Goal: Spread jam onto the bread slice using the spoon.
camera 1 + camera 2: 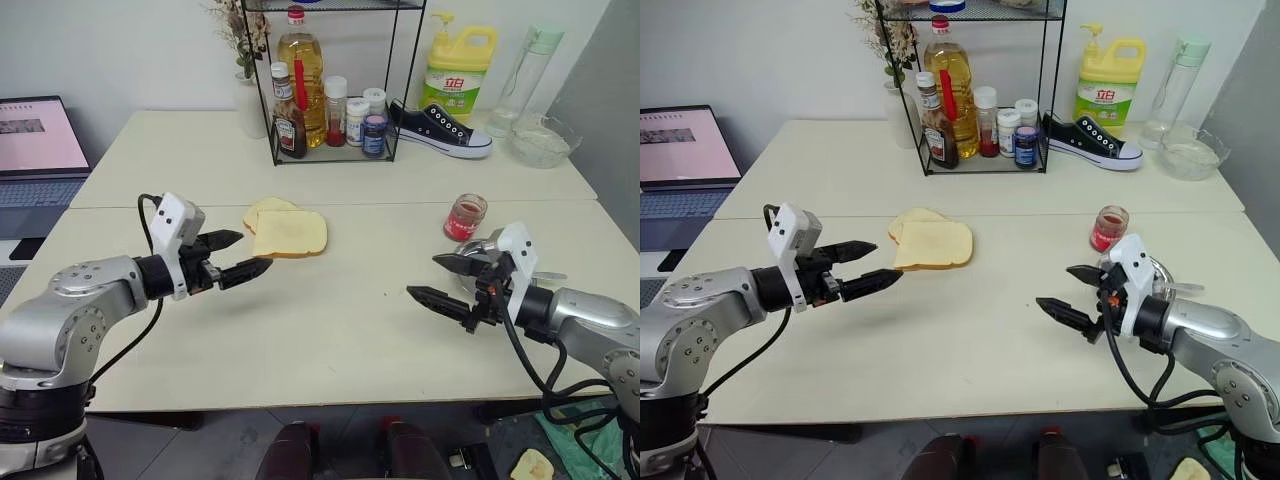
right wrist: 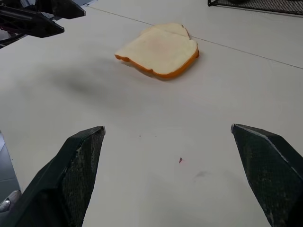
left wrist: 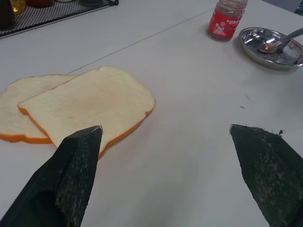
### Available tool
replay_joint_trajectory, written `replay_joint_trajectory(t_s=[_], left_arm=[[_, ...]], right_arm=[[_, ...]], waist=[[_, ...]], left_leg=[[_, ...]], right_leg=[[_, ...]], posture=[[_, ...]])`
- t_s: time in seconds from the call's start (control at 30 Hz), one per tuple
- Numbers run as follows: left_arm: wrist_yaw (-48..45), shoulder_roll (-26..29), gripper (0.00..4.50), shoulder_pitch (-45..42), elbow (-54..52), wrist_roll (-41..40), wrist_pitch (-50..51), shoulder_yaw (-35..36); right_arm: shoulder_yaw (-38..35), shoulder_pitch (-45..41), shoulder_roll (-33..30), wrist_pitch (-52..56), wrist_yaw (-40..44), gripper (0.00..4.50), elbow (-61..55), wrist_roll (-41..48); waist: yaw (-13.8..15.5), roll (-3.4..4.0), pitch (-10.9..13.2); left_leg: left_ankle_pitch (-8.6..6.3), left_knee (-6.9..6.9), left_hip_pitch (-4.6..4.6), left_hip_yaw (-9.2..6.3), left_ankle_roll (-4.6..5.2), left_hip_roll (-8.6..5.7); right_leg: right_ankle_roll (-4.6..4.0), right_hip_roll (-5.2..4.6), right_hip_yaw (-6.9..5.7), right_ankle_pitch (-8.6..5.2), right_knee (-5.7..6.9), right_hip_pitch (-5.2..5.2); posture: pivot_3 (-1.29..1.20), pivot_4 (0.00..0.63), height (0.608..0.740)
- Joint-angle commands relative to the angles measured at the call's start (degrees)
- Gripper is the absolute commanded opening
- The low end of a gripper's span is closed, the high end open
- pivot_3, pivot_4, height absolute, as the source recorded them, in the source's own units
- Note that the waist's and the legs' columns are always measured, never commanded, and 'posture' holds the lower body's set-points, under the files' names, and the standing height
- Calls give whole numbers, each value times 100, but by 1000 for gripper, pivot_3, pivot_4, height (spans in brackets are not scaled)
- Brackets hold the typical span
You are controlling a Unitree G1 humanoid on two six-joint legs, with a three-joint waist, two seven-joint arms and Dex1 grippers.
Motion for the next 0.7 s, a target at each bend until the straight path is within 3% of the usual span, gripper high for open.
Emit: replay_joint_trajectory(t_s=[0.03, 0.27, 0.4, 0.53, 0.7], left_arm=[[13, -6, 4500, -102, -174, -113, -33, 54], [-142, 133, 4500, -30, -150, -341, 128, 203], [-28, 56, 4500, -63, 285, 248, -477, -55], [169, -221, 4500, -247, 752, 839, -1164, -376], [653, -723, 4500, -539, 1557, 1468, -1799, -598]], right_arm=[[-147, -147, 27, -52, -32, 4479, -160, 159], [-105, -153, 101, -12, -133, 4479, -264, 312], [43, -180, 179, -145, -140, 4479, -168, 117], [193, -574, 587, -5, -504, 4479, -222, 326], [593, -593, 739, -157, -511, 4479, -250, -19]], waist=[[0, 0, 0], [0, 0, 0], [3, -1, 0], [2, -1, 0], [44, -8, 0]], left_leg=[[0, 0, 0, 0, 0, 0], [0, 0, 0, -1, 0, 0], [0, 0, 0, 0, 0, -2], [0, 0, 1, 0, 0, 0], [0, 0, -2, -1, 0, -6]], right_leg=[[0, 0, -1, 0, 0, 0], [0, 1, -1, 0, 0, 0], [0, 3, -1, 0, 0, 0], [0, 4, 0, 0, 2, -1], [0, 4, -2, 0, -2, -3]], posture=[[0, 150, 740], [0, 150, 740], [0, 150, 740], [0, 150, 740], [0, 150, 740]])
